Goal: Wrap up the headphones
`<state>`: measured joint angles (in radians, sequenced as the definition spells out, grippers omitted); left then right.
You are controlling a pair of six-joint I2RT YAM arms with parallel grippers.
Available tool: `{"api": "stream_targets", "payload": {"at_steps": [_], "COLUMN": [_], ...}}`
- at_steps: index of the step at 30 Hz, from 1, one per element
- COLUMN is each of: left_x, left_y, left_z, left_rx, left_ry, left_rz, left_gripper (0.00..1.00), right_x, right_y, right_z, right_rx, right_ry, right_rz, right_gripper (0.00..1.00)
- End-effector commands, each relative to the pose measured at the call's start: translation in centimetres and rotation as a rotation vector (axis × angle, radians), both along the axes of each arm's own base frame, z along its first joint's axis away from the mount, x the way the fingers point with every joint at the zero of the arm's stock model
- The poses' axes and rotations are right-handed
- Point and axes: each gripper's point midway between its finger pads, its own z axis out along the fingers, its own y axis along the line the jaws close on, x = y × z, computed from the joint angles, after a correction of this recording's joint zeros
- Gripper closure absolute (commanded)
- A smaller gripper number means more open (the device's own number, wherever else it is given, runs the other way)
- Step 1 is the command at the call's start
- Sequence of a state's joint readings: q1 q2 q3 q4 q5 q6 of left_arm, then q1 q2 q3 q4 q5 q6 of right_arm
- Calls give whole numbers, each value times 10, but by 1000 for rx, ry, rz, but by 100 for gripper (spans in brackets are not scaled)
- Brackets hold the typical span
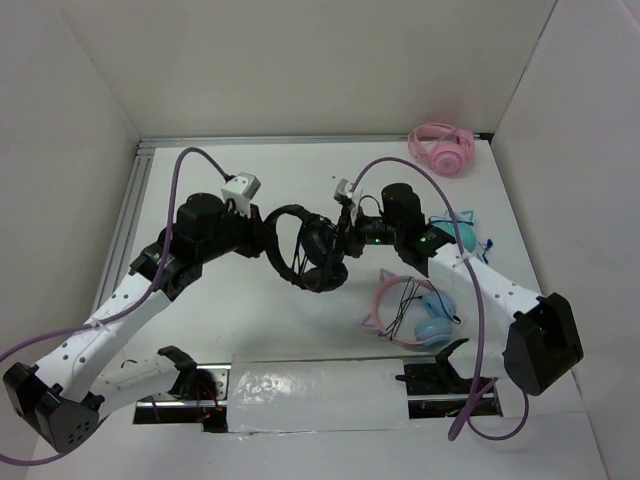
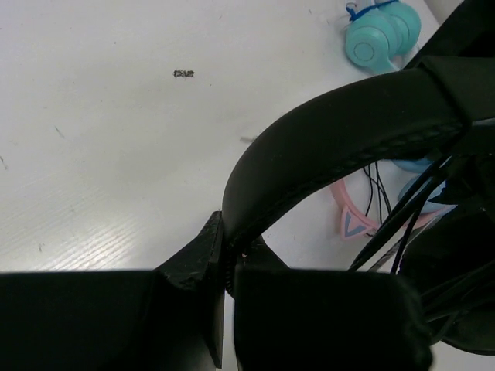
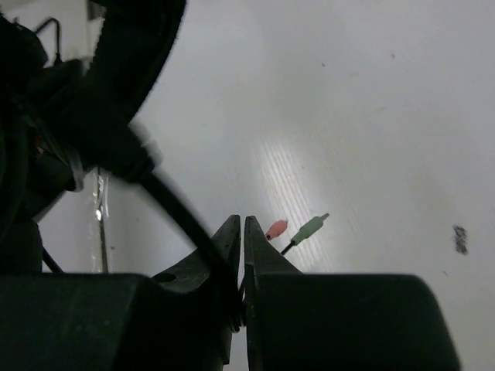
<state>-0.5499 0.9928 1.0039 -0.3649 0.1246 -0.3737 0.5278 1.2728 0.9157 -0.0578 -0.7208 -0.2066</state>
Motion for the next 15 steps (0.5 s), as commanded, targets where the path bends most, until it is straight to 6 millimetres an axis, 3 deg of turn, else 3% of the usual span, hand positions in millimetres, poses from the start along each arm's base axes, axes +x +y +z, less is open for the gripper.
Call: {"api": "stream_targets", "payload": {"at_steps": [1,7,9,15], "left_x": [10,31,31,31], "left_y": [-10,-20,-28,-37], "left_z": [71,96,110,127], "left_rx": [-186,-231,-246,-230], "left_ry": [-108,-118,-137,-153], "left_rz": [10,35,5,9], "left_gripper": [100,100,100,100], "right_x": [-22,-39,-41,-36], "right_y": [28,50,52,53], "right_z": [28,15,18,36], "right_rx": [197,220,240,317], "right_ry": [21,-11,-5,-94], "right_rz": [141,204,210,144], "right_gripper": [87,75,73,71]}}
